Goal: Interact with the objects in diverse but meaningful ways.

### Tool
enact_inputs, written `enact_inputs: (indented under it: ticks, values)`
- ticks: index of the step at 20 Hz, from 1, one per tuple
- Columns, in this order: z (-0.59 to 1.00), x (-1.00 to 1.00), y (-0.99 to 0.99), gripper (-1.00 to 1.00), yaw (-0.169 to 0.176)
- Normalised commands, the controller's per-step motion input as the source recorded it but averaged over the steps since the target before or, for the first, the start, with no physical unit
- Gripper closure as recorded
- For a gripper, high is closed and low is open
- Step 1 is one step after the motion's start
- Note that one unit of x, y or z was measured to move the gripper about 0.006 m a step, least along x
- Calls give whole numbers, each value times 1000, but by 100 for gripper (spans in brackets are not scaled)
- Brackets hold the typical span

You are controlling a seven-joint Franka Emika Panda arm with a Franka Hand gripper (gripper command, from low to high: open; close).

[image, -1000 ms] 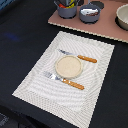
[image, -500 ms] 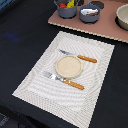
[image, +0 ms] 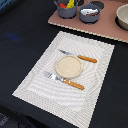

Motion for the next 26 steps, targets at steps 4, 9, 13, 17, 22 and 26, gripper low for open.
enact_inputs:
  ticks: [4,9,13,17,22,26]
  values:
    - [0,0,-196,-100,-99]
    - [0,26,-191,-100,-166]
    - [-3,56,-193,-100,-258]
    - [-1,71,-163,-100,-256]
    - [87,213,-179,-100,-156]
    - [393,534,-134,-100,-97]
